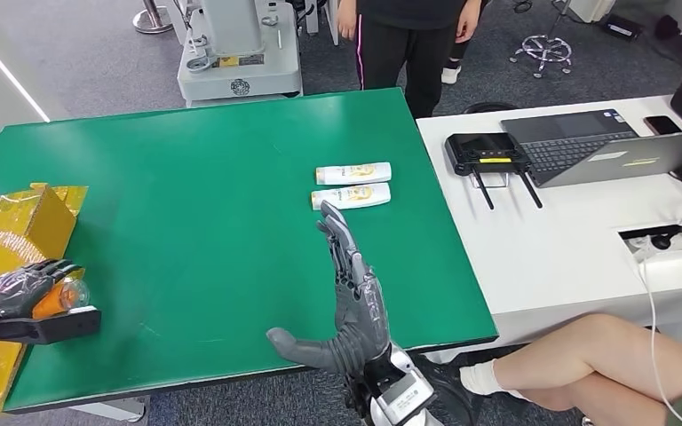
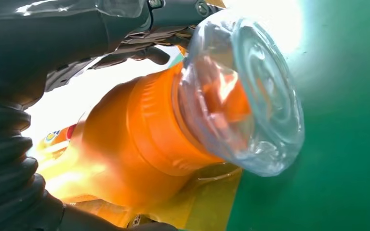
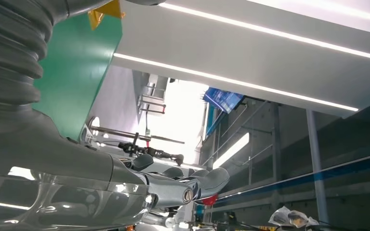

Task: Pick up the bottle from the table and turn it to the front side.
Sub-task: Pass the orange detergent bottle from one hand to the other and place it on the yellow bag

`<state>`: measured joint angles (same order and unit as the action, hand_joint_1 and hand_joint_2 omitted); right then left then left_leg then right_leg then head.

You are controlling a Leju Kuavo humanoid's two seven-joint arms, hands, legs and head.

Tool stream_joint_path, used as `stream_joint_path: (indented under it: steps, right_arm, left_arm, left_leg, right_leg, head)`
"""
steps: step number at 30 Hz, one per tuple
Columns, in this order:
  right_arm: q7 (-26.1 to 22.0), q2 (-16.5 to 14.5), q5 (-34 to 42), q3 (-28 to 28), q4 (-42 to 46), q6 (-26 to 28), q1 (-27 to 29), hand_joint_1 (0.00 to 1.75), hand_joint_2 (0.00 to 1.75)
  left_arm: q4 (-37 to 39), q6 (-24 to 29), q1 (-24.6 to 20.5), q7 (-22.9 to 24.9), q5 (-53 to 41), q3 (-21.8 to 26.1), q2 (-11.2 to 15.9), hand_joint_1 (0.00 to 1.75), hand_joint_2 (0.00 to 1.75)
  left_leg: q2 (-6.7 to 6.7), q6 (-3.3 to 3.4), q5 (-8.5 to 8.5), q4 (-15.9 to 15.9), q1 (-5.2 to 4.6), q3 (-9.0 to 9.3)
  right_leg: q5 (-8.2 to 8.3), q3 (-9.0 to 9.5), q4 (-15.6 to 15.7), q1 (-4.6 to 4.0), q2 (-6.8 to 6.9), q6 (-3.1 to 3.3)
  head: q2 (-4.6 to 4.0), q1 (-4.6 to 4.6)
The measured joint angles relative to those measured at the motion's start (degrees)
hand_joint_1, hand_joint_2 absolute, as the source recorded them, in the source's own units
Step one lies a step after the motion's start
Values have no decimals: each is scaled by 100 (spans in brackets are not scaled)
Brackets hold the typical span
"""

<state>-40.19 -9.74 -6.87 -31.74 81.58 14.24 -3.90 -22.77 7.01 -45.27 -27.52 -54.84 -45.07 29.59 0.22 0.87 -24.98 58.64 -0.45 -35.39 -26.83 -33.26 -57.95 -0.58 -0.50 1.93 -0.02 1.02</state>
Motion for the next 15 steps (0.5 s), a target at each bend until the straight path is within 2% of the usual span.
stream_joint_path:
  steps: [15]
  right_arm:
    - [-1,-45,14,36,-42,4,-44,0,175]
  left_arm:
    - [0,-268,-98,-87,4,0,5,0,175]
  left_leg:
    - [0,0,0,0,0,0]
  right_leg:
    - [0,0,0,0,0,0]
  head:
    - [0,1]
